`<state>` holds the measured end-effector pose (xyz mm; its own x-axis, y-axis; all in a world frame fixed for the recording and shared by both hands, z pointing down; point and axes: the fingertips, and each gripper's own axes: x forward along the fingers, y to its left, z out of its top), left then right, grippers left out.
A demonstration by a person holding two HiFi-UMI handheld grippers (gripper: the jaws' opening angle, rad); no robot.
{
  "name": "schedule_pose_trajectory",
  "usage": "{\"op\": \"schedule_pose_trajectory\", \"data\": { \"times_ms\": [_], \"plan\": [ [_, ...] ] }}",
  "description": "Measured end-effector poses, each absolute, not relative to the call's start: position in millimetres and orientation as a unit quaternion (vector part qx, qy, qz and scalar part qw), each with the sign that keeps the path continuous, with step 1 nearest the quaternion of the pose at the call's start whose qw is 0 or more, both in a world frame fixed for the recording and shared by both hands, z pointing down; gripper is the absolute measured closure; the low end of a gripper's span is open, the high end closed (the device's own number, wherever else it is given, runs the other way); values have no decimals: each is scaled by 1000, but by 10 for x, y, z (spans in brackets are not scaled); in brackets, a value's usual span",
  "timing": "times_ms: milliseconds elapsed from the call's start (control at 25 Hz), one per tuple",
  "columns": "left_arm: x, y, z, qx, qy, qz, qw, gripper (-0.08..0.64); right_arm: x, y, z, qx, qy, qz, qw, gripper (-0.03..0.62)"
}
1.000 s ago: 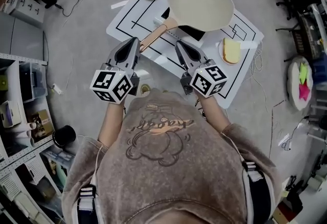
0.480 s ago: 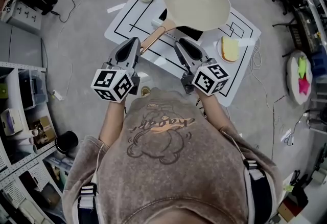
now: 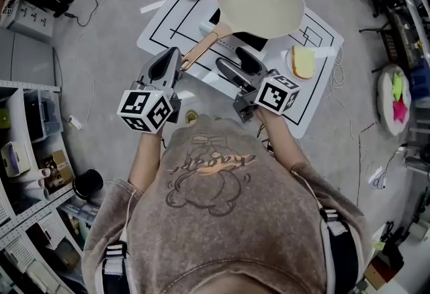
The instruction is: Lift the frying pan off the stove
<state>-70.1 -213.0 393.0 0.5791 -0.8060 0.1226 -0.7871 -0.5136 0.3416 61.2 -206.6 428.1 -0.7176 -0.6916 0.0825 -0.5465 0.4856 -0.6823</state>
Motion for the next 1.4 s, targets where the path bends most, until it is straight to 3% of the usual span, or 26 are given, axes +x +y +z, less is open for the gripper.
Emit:
{"op": "schedule_pose_trajectory", "data": {
  "times_ms": [200,880,1120,1320,1400],
  "plan": [
    [-735,-2139,3945,868,-461,-22,183,555,517,-2168,4383,-332,837,-415,130,104],
    [-860,-2194,3996,863,-469,-16,188,555,226,-2756,4686,-284,788,-511,191,118],
    [-925,-2230,4022,860,-472,-14,192,555,168,-2889,4714,-277,772,-533,206,164],
    [-926,-2260,4028,862,-468,-13,193,555,149,-2949,4715,-258,773,-538,215,252],
    [-928,-2265,4028,863,-466,-13,195,555,143,-2960,4692,-252,778,-534,216,321]
  ]
}}
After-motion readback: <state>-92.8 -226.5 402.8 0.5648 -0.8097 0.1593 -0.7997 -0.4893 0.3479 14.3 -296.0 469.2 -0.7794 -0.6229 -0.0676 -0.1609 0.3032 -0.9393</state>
